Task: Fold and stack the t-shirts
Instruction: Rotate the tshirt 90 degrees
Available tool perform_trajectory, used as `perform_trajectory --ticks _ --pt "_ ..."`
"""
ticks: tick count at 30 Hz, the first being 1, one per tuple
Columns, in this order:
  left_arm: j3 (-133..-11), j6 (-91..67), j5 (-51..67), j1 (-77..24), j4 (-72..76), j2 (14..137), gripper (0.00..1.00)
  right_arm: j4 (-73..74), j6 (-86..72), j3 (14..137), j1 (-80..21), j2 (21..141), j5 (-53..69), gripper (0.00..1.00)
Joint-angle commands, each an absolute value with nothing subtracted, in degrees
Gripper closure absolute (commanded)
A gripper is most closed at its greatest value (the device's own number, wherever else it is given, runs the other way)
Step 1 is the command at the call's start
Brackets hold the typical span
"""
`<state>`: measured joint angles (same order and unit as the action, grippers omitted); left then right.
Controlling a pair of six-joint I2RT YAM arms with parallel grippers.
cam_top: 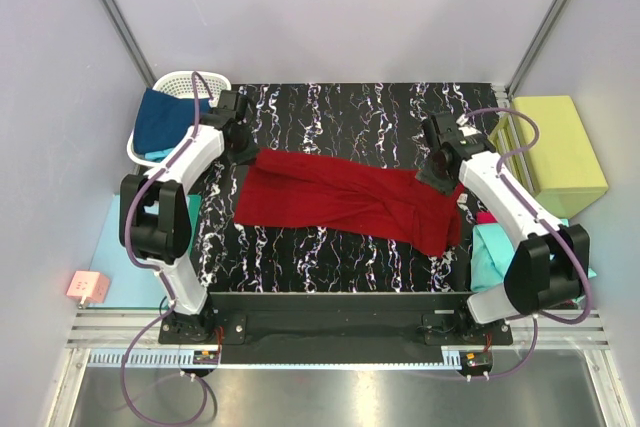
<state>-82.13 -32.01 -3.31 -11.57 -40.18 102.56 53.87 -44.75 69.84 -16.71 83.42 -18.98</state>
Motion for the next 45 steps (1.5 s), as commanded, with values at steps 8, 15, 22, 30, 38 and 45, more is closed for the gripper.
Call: perform_trajectory --ticks 8,15,22,30,38,45 --pt "-81.6 -32.4 -3.5 -12.0 -38.2 99.5 0.60 39.5 -40.7 65.5 -16.9 93.0 -4.0 0.48" --pt "-81.3 -32.7 -4.3 -12.2 -38.2 99.2 0.44 37.8 -40.3 63.4 -16.9 92.6 -4.8 0.48" --pt "-82.0 -32.9 -4.3 -12.5 -38.2 101.1 0.45 36.7 -39.8 62.2 -16.9 94.6 -4.7 0.47" --pt "-81.8 -33.0 -4.2 -12.9 -38.5 101.4 0.45 36.0 -39.9 60.2 -17.0 95.3 -5.4 0.48" --pt "-80.9 -32.9 -4.3 -13.4 -38.3 101.1 0.46 35.4 -40.9 57.7 -17.2 94.3 -6.3 0.88" --pt "-80.2 -32.9 -4.5 -13.5 -38.3 100.7 0.46 34.8 -40.2 57.3 -20.4 88.3 -7.8 1.00"
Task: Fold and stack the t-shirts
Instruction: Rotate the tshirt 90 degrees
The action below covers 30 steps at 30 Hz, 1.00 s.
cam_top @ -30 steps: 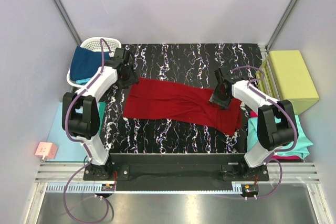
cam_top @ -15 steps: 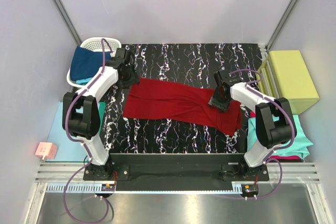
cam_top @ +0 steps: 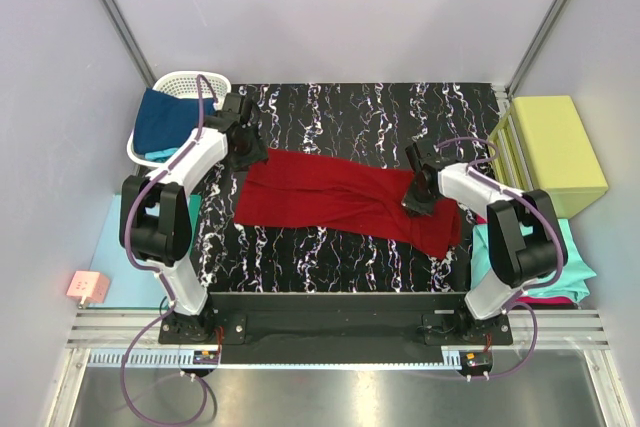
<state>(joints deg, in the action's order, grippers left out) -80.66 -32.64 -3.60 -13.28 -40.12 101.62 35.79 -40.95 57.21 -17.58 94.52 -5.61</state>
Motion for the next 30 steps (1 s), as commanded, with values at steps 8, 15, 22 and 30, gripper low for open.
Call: perform_trajectory --ticks 8,15,22,30 --pt "-79.9 -33.1 -4.6 -14.1 -38.2 101.0 0.47 35.9 -41.0 57.6 -26.1 84.4 -4.0 1.00" --pt "-79.4 -33.3 -4.7 -14.7 -38.3 101.3 0.47 34.5 -39.6 56.1 -27.5 89.3 5.3 1.00" --pt "-78.1 -33.3 -5.2 -15.1 -38.2 100.6 0.48 36.0 -39.5 58.1 -28.1 88.9 0.3 0.51" --pt "-76.8 -33.3 -5.2 -15.3 -37.9 99.8 0.48 35.1 -40.5 64.1 -25.2 86.6 -11.5 0.41"
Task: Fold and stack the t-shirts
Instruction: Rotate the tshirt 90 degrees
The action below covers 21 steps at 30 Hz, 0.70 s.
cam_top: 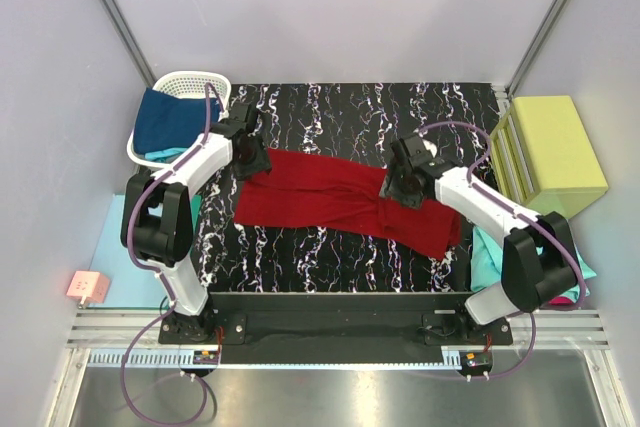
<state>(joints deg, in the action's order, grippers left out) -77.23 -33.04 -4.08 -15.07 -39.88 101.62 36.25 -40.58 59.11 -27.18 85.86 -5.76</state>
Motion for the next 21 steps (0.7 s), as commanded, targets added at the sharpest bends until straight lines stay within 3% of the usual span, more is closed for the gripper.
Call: perform_trajectory --ticks 1,9,18,21 --pt "-76.6 -33.4 -5.0 -15.4 -38.0 99.8 0.48 35.6 -40.3 64.6 -24.4 87.6 -11.6 0.42" --pt "-74.2 -33.6 -4.8 -16.1 -37.3 99.1 0.48 35.3 -40.0 63.8 -23.6 95.3 -6.7 0.55" --pt "-72.9 -33.8 -4.4 -17.1 -36.4 99.6 0.48 30.7 -38.3 58.5 -24.8 93.0 5.0 0.55" --pt "-73.6 -33.5 -5.0 -17.1 -36.5 99.7 0.49 33.1 -38.4 59.1 -24.9 91.9 -0.1 0.55"
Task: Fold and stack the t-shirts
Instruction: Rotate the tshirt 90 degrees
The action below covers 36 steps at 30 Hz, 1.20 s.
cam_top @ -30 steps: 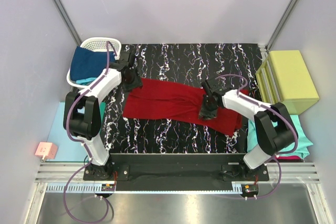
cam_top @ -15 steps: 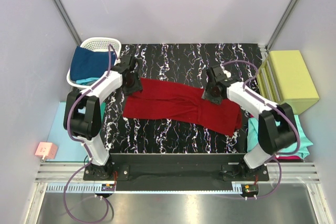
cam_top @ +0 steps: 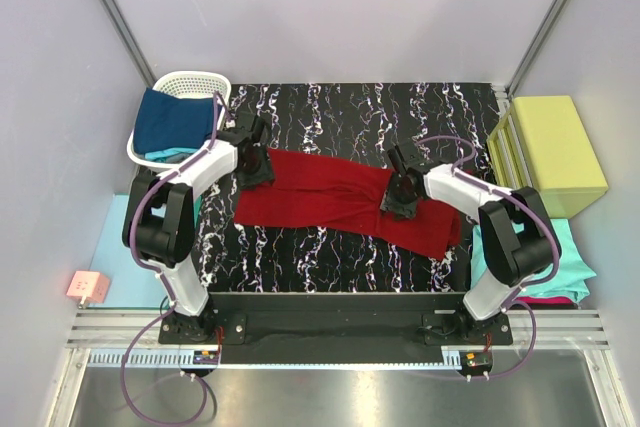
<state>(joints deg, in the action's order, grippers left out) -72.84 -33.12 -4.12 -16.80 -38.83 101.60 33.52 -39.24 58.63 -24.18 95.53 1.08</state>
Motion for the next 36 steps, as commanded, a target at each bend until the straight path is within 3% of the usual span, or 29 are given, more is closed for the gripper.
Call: perform_trajectory --ticks 1,6,13,20,36 --pt "-73.9 -33.2 -5.4 -17.1 -36.5 99.5 0.49 33.4 -39.2 59.0 -24.7 88.5 -3.2 0.55" --pt "-77.9 -33.1 -6.5 -16.3 -36.7 99.8 0.48 32.3 -40.5 60.5 -23.1 81.6 -12.1 0.48" --pt "-83.2 -32.5 -4.8 -14.6 -37.7 107.7 0.49 37.6 -39.1 66.8 -20.0 93.9 -7.5 0.53" --pt "-84.3 -32.4 -0.4 -14.5 -37.8 114.1 0.54 37.4 -40.3 63.6 -20.0 95.1 -6.3 0.56" --pt "-81.6 -30.5 2.8 -15.1 -36.8 119.4 0.52 40.6 -40.3 66.0 -20.0 105.4 -8.3 0.58"
